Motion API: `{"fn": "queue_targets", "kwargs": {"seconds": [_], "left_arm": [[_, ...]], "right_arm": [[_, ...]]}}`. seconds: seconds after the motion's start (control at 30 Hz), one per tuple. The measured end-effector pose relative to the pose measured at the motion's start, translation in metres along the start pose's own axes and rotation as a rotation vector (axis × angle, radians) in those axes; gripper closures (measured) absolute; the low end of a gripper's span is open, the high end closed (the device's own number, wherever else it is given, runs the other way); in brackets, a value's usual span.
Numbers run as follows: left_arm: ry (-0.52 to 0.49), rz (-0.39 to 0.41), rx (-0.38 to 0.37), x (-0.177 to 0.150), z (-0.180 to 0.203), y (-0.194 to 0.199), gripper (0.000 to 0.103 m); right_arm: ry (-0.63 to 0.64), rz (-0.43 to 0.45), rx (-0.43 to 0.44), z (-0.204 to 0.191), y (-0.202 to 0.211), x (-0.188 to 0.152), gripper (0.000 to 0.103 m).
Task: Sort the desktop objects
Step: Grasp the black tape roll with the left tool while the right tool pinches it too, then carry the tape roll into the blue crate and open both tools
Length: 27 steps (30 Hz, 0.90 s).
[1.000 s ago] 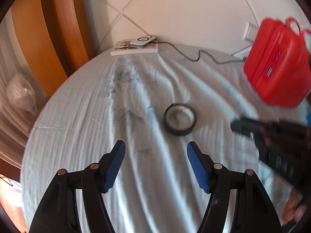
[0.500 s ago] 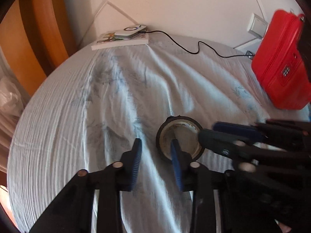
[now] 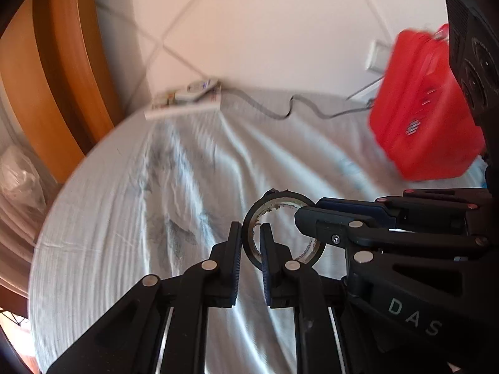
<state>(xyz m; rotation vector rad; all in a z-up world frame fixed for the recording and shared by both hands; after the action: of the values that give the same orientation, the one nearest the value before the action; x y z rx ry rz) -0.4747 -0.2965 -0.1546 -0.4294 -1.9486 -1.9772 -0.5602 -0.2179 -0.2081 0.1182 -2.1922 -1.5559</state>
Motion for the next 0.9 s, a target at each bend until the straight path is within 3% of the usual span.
{"fn": "queue_targets", "kwargs": {"seconds": [0.2,0.43,0.63,0.9], "left_arm": [[-0.046,0.110,-0.034,-0.013,0.034,0.079,0.092],[-0.153,0.234,-0.087,-0.033,0.107,0.167,0.092],[-0.285,0.318,-0.167,-0.048,0.197,0.224,0.092],[-0.505,0.420,-0.330,-0.063,0.367,0.297,0.092]], "right_arm": [[-0.002,0.116,-0.049,-0.016,0.087,-0.036,0.089],[-0.059,0.265,-0.130,-0.017,0.191,-0.096,0.089],[-0.168,0.378,-0.213,0.011,0.275,-0.163,0.089],[-0.364,0.530,-0.354,0.086,0.399,-0.270,0.089]]}}
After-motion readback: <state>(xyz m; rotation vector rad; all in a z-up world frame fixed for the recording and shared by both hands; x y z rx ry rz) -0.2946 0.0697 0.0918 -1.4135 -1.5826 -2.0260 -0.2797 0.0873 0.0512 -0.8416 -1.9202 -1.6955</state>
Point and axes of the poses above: each gripper's, at about its wrist camera, not at the fingertips, and y roughly against the way its jaws point, z to its right, x to its top, the point moved 2 cm from there along -y, roughly the way its jaws point, and after that the axes turned 14 degrees about -z, right-handed, at the moved point
